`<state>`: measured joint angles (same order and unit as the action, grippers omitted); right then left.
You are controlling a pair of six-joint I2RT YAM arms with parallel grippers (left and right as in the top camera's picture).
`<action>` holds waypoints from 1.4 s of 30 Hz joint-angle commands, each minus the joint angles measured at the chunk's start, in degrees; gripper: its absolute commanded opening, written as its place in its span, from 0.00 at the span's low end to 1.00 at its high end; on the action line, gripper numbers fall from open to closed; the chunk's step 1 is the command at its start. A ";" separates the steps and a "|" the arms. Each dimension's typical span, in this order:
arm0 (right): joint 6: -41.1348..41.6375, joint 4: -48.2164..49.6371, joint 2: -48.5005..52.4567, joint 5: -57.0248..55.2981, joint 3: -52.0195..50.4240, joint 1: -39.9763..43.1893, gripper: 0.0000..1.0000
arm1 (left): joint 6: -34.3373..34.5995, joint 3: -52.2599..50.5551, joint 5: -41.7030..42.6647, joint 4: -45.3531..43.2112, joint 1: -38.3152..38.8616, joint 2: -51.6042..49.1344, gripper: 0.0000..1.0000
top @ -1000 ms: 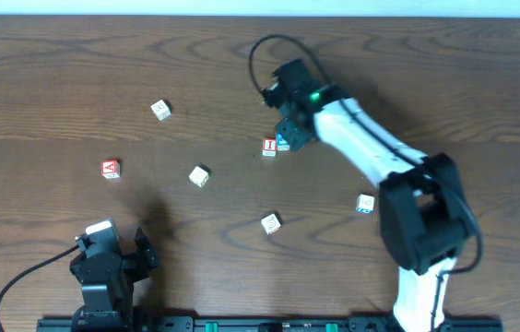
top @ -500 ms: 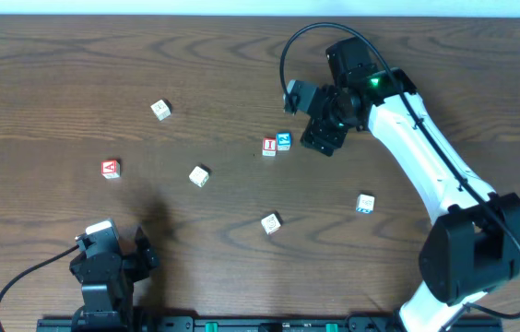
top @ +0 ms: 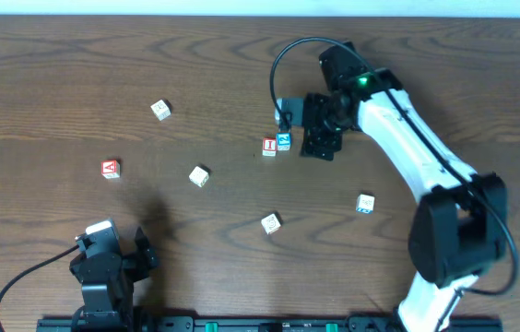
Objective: Spell out Ai2
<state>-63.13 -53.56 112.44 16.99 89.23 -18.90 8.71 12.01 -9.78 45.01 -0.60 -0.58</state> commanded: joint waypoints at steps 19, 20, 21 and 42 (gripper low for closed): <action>-2.80 10.08 8.37 2.91 0.00 -1.03 0.94 | -0.81 -1.44 -0.20 2.32 -0.13 0.31 0.95; -2.82 10.08 8.50 3.23 0.00 -1.03 0.93 | -0.81 -1.44 -0.20 2.32 -0.13 0.31 0.95; -2.82 10.08 8.68 3.82 0.00 -1.07 0.94 | -0.81 -1.44 -0.20 2.29 -0.13 0.31 0.95; -1.77 13.18 12.35 7.15 0.00 -1.55 0.74 | -0.81 -1.44 -0.20 2.32 -0.13 0.31 0.95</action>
<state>-65.14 -40.66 123.28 22.74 89.17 -20.08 8.73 12.01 -9.78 45.01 -0.60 -0.58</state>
